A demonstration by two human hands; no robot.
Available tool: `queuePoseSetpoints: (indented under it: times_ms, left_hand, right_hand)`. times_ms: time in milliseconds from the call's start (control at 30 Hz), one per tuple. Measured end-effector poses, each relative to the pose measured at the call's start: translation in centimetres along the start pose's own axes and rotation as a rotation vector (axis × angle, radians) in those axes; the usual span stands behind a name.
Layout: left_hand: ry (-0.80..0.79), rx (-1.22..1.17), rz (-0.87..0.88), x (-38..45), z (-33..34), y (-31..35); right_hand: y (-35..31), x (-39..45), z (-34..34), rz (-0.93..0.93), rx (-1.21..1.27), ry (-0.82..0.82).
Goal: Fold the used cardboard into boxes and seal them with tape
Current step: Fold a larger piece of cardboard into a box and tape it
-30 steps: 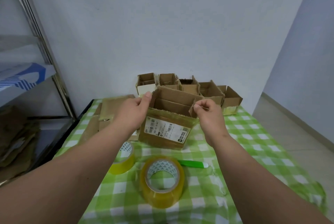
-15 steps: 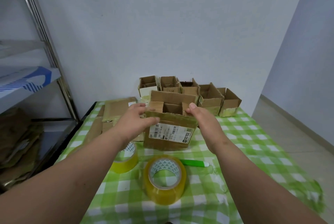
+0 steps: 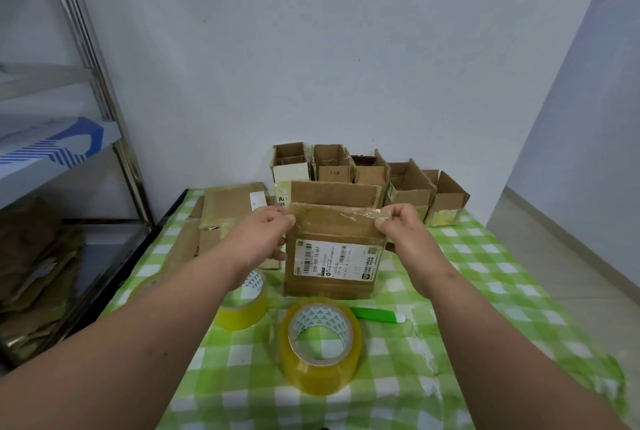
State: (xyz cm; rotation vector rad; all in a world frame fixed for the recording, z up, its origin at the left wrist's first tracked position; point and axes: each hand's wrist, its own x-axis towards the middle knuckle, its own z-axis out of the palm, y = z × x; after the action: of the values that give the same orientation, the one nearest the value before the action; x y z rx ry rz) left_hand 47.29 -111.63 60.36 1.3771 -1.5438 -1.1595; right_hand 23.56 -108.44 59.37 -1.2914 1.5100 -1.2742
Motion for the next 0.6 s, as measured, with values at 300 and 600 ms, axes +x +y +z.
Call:
queuePoseSetpoints:
  times_ms: [300, 600]
  left_hand:
    - [0.127, 0.117, 0.028, 1.4, 0.3, -0.4]
    - [-0.031, 0.215, 0.064, 2.6, 0.9, 1.4]
  right_hand:
    - [0.9, 0.3, 1.0, -0.079, -0.058, 0.112]
    - [-1.0, 2.4, 1.1, -0.079, -0.149, -0.026]
